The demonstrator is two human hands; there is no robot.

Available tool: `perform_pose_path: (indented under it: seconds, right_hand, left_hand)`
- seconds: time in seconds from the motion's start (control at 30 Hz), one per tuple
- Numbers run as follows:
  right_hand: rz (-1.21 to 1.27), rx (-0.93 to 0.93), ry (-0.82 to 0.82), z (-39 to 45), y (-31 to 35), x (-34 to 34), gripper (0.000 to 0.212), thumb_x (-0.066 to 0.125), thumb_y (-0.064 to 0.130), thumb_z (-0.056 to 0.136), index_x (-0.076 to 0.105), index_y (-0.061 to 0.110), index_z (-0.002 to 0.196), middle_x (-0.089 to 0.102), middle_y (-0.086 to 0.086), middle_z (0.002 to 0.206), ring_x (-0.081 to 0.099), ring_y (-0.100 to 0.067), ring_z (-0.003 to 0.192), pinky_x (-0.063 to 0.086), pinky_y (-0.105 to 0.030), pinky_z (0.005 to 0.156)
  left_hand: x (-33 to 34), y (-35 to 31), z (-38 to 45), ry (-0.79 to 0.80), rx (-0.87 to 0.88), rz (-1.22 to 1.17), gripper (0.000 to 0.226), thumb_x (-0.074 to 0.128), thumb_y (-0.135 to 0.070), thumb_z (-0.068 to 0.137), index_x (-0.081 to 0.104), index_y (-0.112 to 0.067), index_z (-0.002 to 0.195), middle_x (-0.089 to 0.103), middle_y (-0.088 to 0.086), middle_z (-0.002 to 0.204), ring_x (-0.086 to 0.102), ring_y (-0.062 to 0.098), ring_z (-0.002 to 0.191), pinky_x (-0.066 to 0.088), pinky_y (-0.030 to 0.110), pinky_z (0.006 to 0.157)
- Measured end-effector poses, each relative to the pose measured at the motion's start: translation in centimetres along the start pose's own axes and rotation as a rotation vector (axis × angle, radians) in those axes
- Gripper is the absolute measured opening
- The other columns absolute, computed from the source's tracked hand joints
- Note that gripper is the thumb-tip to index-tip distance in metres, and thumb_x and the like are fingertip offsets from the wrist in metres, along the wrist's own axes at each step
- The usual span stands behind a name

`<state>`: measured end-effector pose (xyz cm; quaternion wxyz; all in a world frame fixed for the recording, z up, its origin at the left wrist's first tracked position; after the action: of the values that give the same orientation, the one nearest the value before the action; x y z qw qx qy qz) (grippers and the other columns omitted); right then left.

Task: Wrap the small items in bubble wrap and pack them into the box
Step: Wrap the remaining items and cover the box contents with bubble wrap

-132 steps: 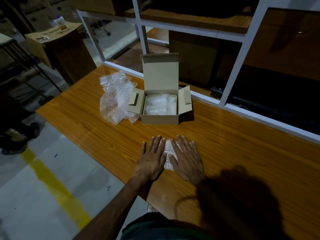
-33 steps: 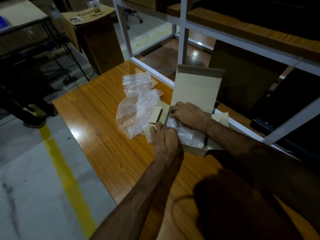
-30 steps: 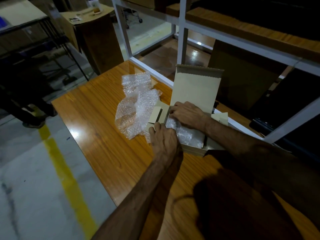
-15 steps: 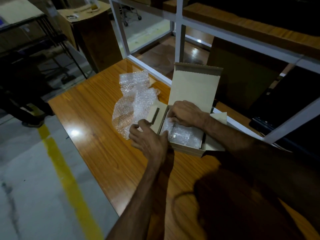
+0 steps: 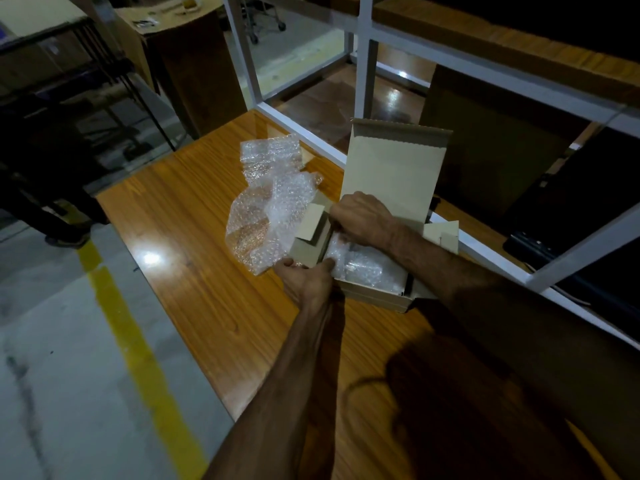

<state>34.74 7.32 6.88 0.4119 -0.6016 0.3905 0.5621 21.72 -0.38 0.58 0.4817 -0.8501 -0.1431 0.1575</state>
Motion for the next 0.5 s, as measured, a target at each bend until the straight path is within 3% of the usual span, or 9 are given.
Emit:
perform_pose_path:
  seconds: [0.13, 0.3, 0.4, 0.5]
  right_hand:
    - [0.157, 0.028, -0.055, -0.8, -0.7, 1.4, 0.01, 0.079, 0.023, 0.086, 0.071, 0.022, 0.091, 0.071, 0.0, 0.094, 0.068, -0.024, 0.086, 0.058, -0.042, 0.074]
    - [0.322, 0.05, -0.168, -3.3, -1.2, 1.6, 0.022, 0.079, 0.025, 0.092, 0.073, 0.014, 0.11, 0.06, -0.004, 0.115, 0.061, -0.019, 0.09, 0.053, -0.036, 0.077]
    - [0.248, 0.03, -0.179, -4.8, -1.5, 1.6, 0.027, 0.074, 0.01, 0.094, 0.074, 0.011, 0.121, 0.067, -0.009, 0.121, 0.065, -0.027, 0.107, 0.056, -0.04, 0.086]
    - [0.242, 0.03, -0.115, -6.0, -2.3, 1.5, 0.047, 0.069, -0.001, 0.092, 0.069, 0.012, 0.137, 0.064, -0.012, 0.144, 0.059, -0.031, 0.131, 0.048, -0.044, 0.108]
  left_hand:
    - [-0.1, -0.2, 0.2, 0.011, 0.0, 0.002, 0.068, 0.091, -0.005, 0.073, 0.042, -0.017, 0.117, 0.054, -0.008, 0.094, 0.056, 0.008, 0.079, 0.05, 0.029, 0.07]
    - [-0.9, -0.7, -0.4, 0.031, 0.068, 0.089, 0.075, 0.092, -0.01, 0.073, 0.04, -0.017, 0.127, 0.056, -0.005, 0.099, 0.061, 0.015, 0.086, 0.057, 0.036, 0.072]
    - [-1.8, -0.6, -0.5, 0.008, 0.184, 0.238, 0.085, 0.094, -0.019, 0.07, 0.036, -0.02, 0.131, 0.06, 0.002, 0.108, 0.066, 0.027, 0.099, 0.062, 0.047, 0.083]
    - [-2.0, -0.9, -1.4, -0.111, 0.354, 0.419, 0.093, 0.094, -0.021, 0.064, 0.036, -0.023, 0.137, 0.056, 0.01, 0.128, 0.058, 0.031, 0.117, 0.058, 0.052, 0.091]
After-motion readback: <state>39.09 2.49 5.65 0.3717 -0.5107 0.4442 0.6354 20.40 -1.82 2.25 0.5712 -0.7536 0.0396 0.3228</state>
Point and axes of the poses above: each hand's wrist, its own z-axis towards the middle knuckle, its own x-axis out of the palm, y = z × x, the point moved 2 cm from there along z, towards the middle knuckle
